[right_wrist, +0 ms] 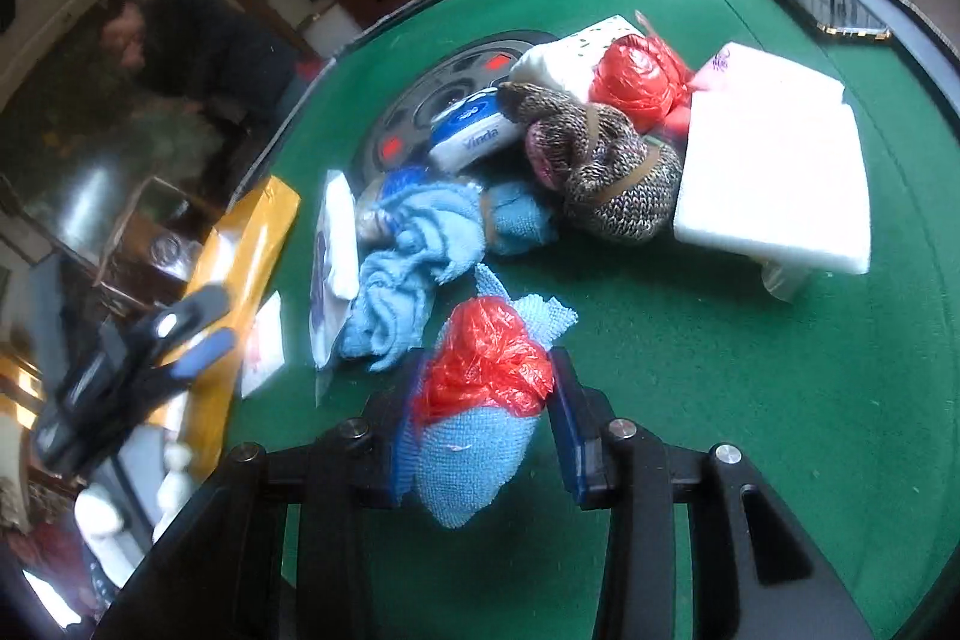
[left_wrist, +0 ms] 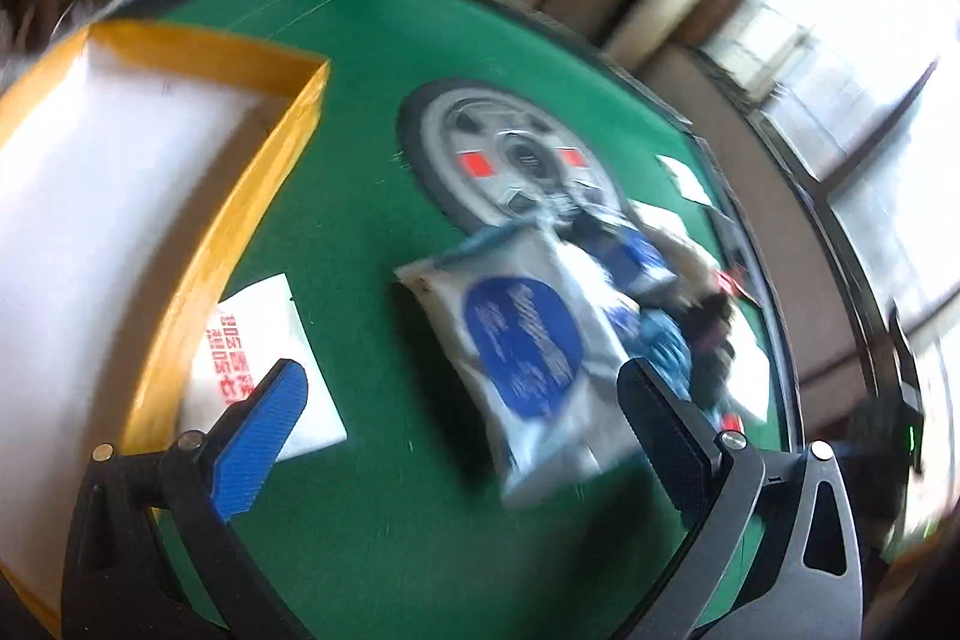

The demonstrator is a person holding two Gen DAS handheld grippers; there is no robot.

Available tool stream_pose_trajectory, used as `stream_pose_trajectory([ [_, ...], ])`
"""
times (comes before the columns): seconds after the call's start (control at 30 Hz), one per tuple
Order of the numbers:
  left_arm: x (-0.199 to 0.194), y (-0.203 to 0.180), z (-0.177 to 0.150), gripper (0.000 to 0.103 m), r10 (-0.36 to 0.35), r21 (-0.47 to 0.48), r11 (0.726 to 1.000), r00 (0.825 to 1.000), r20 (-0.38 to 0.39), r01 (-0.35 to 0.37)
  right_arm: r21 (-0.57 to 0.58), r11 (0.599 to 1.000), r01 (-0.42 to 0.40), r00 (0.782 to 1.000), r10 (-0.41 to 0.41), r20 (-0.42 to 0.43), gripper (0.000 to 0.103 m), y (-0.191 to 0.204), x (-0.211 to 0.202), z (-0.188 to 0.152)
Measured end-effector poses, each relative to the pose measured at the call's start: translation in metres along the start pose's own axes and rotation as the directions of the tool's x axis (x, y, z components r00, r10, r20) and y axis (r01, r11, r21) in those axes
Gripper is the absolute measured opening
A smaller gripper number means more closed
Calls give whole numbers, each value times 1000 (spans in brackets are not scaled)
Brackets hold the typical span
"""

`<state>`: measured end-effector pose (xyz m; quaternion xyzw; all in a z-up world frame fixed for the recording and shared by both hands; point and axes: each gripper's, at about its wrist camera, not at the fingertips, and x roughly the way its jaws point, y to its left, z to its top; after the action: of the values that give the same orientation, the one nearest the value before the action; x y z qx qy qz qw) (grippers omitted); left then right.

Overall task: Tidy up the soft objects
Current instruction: 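Lower the left tool onto the Deeyeo wipes pack and grasp it, then carry the wipes pack in the left tool into the box while the right tool drops the red-wrapped cloth there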

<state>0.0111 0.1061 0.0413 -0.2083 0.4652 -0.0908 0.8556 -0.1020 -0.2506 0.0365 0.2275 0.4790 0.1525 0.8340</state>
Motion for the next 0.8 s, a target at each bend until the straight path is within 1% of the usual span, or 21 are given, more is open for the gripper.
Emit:
stream_pose_trajectory([
  [0.03, 8, -1, 3, 103, -13, -21, 1000, 1000, -21, 13, 5, 1000, -9, 1000, 9, 0, 34, 12, 12, -1],
  [0.07, 14, -5, 3, 103, -5, -21, 1000, 1000, -30, 5, 9, 1000, -22, 1000, 22, -1, 34, 10, 16, -3],
  [0.13, 26, -13, 7, 103, 42, -11, 999, 999, -25, -42, 22, 999, -32, 999, 33, -8, 35, 10, 26, -4],
  [0.17, 32, -16, 8, 103, 52, -3, 999, 998, -27, -52, 27, 999, -41, 999, 41, -12, 35, 5, 28, -6],
  [0.2, 39, -20, 9, 103, 70, 4, 998, 997, -36, -70, 27, 998, -52, 999, 52, 1, 36, 9, 33, -5],
  [0.33, 62, -32, 9, 103, 114, 27, 993, 990, -78, -112, 18, 998, -60, 998, 60, 5, 36, 9, 31, -3],
  [0.37, 63, -37, 8, 103, 134, 48, 990, 989, -62, -131, 13, 998, -58, 998, 58, 7, 36, 7, 27, -2],
  [0.4, 65, -40, 6, 103, 138, 72, 988, 988, -61, -134, 9, 998, -56, 998, 55, 8, 36, 10, 30, -1],
  [0.43, 66, -43, 5, 100, 155, 105, 983, 986, -59, -149, 5, 999, -52, 999, 52, 9, 36, 13, 32, -1],
  [0.47, 66, -44, 3, 84, 159, 129, 980, 986, -53, -151, -1, 999, -48, 999, 48, 10, 36, 12, 28, 0],
  [0.5, 64, -46, 2, 78, 149, 154, 978, 988, -46, -141, -5, 999, -43, 999, 43, 11, 36, 20, 35, -1],
  [0.53, 63, -46, 3, 74, 133, 157, 980, 990, -55, -123, -9, 999, -40, 999, 40, 12, 36, 21, 34, 0],
  [0.57, 59, -43, 4, 67, 102, 142, 986, 993, -63, -92, -13, 999, -36, 999, 36, 13, 36, 20, 31, 0],
  [0.63, 54, -36, 5, 63, 50, 117, 992, 996, -77, -40, -17, 999, -30, 999, 30, 15, 36, 26, 35, 0],
  [0.67, 51, -35, 6, 63, 35, 113, 993, 996, -83, -26, -17, 999, -27, 1000, 27, 16, 36, 28, 37, 0],
  [0.77, 40, -30, 1, 60, 22, 135, 991, 997, -75, -12, -22, 1000, -16, 1000, 16, 16, 36, 32, 36, 2],
  [0.8, 36, -28, -1, 60, 7, 133, 991, 997, -75, 3, -22, 1000, -7, 1000, 7, 17, 35, 50, 47, -2],
])
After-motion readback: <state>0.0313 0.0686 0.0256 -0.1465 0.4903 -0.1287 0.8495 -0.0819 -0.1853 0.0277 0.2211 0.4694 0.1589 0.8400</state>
